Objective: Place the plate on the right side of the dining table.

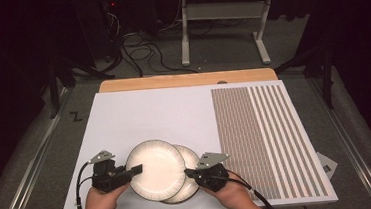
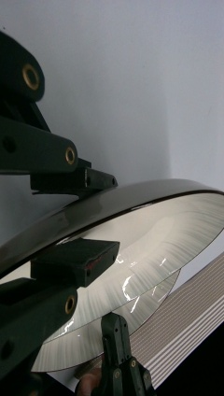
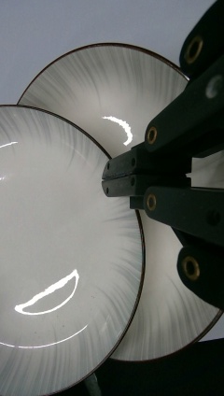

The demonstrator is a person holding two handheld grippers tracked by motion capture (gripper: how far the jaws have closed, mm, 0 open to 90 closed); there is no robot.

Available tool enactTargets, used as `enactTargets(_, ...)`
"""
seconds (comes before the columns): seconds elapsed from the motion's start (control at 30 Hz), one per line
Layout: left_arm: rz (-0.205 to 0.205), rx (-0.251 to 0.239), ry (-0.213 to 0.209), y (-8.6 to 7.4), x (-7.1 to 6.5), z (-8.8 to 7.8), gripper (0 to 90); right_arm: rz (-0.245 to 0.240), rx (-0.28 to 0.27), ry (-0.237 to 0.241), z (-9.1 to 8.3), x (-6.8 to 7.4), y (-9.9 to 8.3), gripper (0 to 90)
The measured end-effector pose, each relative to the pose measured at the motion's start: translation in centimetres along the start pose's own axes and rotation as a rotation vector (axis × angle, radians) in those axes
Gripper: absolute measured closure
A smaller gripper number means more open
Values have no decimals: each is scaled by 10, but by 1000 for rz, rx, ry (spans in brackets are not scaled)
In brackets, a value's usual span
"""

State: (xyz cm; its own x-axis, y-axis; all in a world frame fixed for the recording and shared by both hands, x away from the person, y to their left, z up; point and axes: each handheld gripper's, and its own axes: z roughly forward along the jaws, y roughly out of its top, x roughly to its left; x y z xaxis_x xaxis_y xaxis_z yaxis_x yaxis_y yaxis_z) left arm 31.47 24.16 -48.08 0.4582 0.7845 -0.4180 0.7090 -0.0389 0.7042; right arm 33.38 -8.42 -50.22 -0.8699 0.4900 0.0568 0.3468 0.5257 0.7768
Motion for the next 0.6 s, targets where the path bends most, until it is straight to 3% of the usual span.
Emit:
enactTargets(0.2, -13, -13, -4, 2, -3, -2, 702, 12, -1, -7, -2, 0, 1, 900)
enactTargets(0.43, 7, -42, -7, 5, -10, -5, 748, 3, -22, -15, -5, -1, 1, 900)
enactTargets(0.6, 5, -70, -30, 6, -14, -7, 776, 17, -52, -17, -11, -2, 2, 900)
